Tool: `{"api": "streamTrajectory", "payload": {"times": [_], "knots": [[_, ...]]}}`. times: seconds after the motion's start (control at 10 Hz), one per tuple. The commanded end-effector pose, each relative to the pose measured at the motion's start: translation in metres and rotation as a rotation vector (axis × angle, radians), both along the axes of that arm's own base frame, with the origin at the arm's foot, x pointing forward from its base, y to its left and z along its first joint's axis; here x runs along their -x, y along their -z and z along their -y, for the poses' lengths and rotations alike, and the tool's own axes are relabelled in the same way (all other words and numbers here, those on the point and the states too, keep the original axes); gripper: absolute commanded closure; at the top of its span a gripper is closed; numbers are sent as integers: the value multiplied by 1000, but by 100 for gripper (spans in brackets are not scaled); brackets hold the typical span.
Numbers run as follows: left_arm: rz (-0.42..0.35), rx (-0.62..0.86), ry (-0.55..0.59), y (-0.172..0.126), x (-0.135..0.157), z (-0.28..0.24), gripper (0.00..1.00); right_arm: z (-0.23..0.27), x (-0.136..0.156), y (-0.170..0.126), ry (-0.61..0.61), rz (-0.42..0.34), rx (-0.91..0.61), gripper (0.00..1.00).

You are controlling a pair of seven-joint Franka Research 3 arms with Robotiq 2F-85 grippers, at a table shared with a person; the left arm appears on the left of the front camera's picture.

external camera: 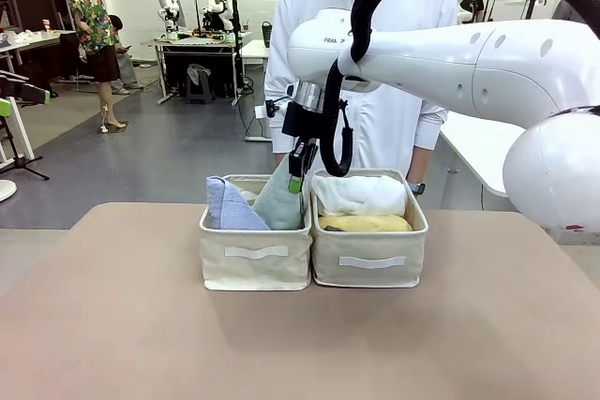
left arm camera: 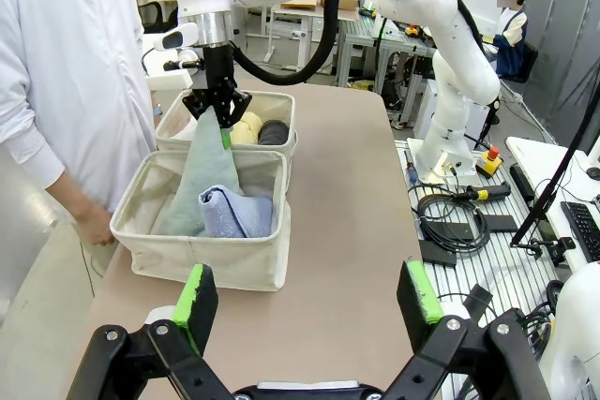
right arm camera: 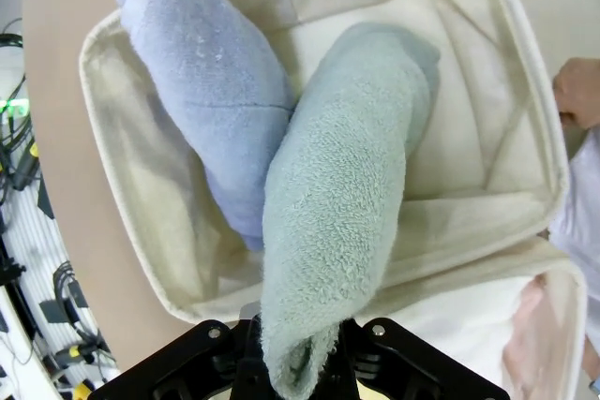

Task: Sort the towels based on their folding style.
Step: Pick up another triangle-folded towel from the table and place it in the left Fabric basket.

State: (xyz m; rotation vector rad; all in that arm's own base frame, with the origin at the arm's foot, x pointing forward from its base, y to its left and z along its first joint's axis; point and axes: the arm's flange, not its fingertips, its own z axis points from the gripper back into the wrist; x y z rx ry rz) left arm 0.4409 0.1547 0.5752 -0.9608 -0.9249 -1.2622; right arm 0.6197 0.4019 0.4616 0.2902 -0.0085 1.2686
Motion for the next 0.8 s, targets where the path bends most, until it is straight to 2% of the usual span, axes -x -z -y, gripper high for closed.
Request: {"api": "streamTrajectory", "payload": {"times": [0.0,0.2,0.3,0.4,0.5,0.6,0.7], "knots": [[6,6,0,-2,1,-1,0,-8,-8,3,-30,-50,-4,92],[6,6,0,-2,1,-1,0,-10,-8,9,-45,-67,13,92],[6,6,0,-2,1,-1,0,-10,-8,10,-52,-72,17,73],[6,6,0,-2,1,-1,0,-12,-6,9,-66,-64,23,34],[6,6,0,-2,1,-1,0,-12,-5,9,-72,-64,28,16],[6,6,0,-2,1,-1,0,-13,-5,9,-74,-64,31,0],[6,6,0,-2,1,-1,0,-14,-4,9,-78,-65,35,0]]}}
